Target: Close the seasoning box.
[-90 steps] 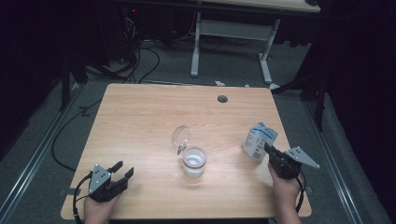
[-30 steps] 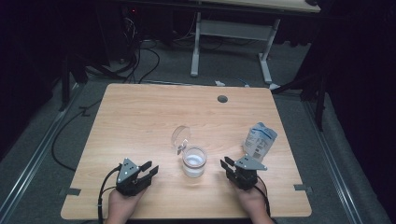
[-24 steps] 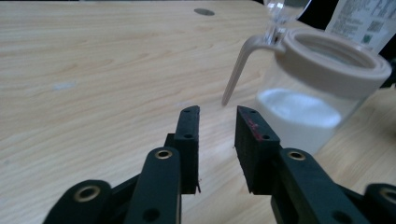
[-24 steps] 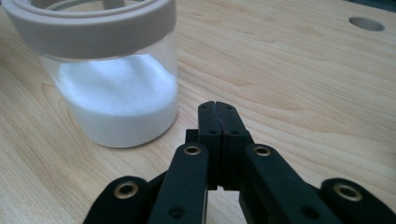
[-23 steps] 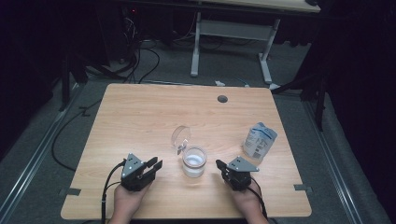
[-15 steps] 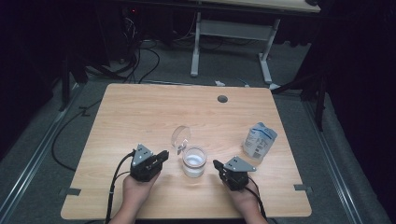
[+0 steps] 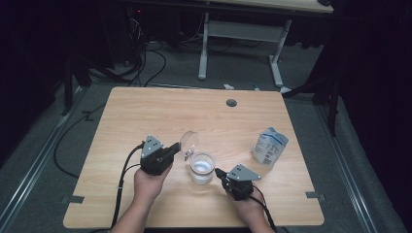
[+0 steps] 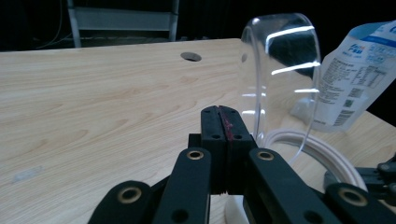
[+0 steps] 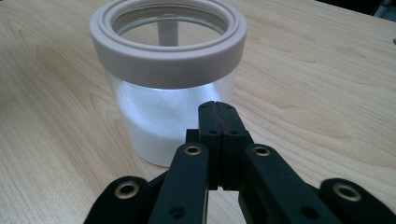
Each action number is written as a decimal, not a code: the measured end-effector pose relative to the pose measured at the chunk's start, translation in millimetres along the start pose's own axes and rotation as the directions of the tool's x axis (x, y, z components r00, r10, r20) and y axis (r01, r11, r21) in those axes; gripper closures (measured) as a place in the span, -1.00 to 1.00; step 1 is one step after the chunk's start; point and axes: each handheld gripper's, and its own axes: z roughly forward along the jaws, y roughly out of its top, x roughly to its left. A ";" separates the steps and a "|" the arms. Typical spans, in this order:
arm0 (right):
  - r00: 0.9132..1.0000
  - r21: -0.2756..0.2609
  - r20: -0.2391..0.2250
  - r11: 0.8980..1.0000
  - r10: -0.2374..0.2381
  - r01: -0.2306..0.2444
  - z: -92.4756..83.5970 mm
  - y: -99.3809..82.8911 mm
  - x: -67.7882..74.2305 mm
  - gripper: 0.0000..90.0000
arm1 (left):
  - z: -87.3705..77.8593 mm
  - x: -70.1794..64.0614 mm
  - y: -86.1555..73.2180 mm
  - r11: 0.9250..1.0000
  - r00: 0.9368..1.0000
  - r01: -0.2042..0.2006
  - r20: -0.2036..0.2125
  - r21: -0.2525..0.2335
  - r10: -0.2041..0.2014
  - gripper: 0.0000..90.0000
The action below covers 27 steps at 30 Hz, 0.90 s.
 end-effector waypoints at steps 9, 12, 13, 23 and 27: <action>1.000 -0.001 0.004 1.000 -0.002 0.002 0.6 -0.1 0.5 1.00 | 1.7 -20.3 -5.6 0.999 0.998 -0.051 0.043 0.010 0.050 0.98; 1.000 -0.002 0.003 1.000 -0.002 0.002 0.5 0.0 0.4 1.00 | 0.8 -21.2 -7.4 0.999 0.998 -0.052 0.043 0.010 0.051 0.97; 1.000 -0.002 0.003 1.000 0.000 0.000 0.3 0.0 0.5 1.00 | 0.0 -20.8 -8.4 0.999 0.998 -0.052 0.040 0.013 0.052 0.96; 1.000 -0.010 0.007 1.000 0.004 -0.004 -1.4 0.8 -1.3 1.00 | -18.6 -1.8 -34.4 0.997 0.998 -0.058 -0.017 0.057 0.059 0.75; 1.000 -0.015 0.015 1.000 0.011 -0.011 -0.4 2.6 -4.2 1.00 | -37.2 16.6 -57.6 0.994 0.993 -0.072 -0.084 0.086 0.079 0.51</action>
